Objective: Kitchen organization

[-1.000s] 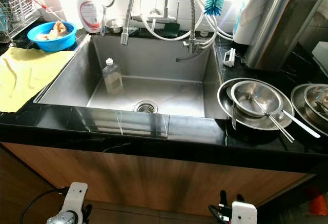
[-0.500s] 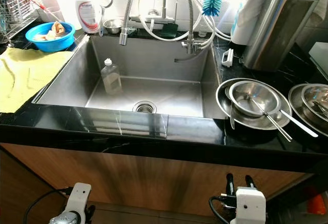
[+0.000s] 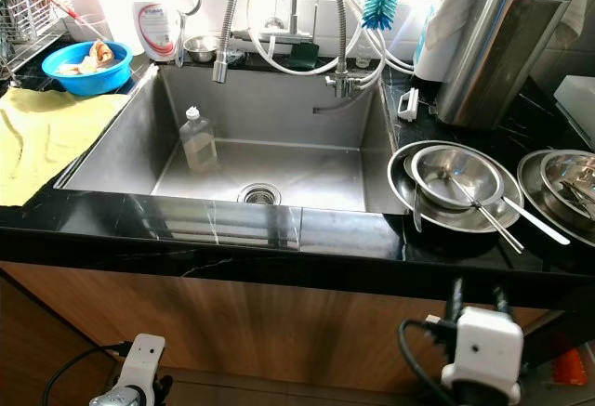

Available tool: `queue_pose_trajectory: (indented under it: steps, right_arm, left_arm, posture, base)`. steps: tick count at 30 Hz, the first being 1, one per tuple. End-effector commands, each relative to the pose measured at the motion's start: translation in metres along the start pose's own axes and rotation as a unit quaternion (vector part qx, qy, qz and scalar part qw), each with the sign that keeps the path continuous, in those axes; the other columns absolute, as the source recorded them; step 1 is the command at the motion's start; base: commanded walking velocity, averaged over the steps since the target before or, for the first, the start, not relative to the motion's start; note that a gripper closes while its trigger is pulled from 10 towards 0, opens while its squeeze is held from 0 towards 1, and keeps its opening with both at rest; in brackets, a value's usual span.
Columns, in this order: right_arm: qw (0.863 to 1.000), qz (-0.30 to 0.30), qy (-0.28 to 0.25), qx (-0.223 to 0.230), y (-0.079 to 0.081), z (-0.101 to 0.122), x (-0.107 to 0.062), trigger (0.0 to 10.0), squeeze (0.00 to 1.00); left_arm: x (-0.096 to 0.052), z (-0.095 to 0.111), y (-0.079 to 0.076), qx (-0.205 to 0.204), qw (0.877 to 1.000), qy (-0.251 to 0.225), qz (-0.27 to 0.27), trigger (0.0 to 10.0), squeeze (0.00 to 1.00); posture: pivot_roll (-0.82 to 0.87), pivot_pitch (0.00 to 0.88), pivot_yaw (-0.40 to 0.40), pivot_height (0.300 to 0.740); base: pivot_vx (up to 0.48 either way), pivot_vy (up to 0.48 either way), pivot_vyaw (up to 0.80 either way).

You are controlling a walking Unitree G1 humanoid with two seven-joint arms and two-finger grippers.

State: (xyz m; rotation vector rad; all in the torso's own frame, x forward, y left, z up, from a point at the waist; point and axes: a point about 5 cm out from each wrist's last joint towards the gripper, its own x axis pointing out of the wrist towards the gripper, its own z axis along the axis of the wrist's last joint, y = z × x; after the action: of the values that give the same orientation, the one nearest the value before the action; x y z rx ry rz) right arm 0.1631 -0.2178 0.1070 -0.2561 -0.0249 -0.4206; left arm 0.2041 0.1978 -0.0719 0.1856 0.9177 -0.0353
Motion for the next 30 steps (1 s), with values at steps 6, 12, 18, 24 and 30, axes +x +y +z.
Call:
queue_pose_trajectory:
  steps: [6,12,18,24,30]
  right_arm:
    - [0.999,-0.011,-0.004,0.042,0.01,0.007,0.015,10.0,1.0]
    - [0.999,-0.018,-0.01,0.034,0.012,0.01,0.024,10.0,0.0]
    - [0.999,-0.019,-0.023,0.038,0.013,0.015,0.031,10.0,0.0]
    - [0.997,-0.036,-0.056,0.039,0.011,0.03,0.045,10.0,0.0]
    - [0.996,-0.044,-0.061,0.04,0.01,0.031,0.047,10.0,0.0]
  left_arm:
    - [-0.001,-0.009,0.0,0.007,1.0,0.017,-0.008,10.0,0.0]
    - [-0.002,-0.011,-0.001,0.004,1.0,0.018,-0.011,10.0,0.0]
    - [-0.002,-0.012,0.0,0.004,1.0,0.019,-0.011,10.0,0.0]
    - [-0.002,-0.013,0.001,0.005,1.0,0.019,-0.014,10.0,0.0]
    - [-0.004,-0.018,0.006,0.007,1.0,0.024,-0.011,10.0,0.0]
  posture:
    - [-0.19,0.0,-0.028,0.74]
    - [-0.18,0.0,-0.022,0.74]
    - [-0.19,0.0,-0.02,0.74]
    - [-0.19,0.0,-0.019,0.74]
    - [-0.19,0.0,-0.019,0.74]
  base:
    - [0.0,0.0,0.0]
    - [0.0,0.0,0.0]
    - [0.0,0.0,0.0]
    - [0.0,0.0,0.0]
    - [0.0,0.0,0.0]
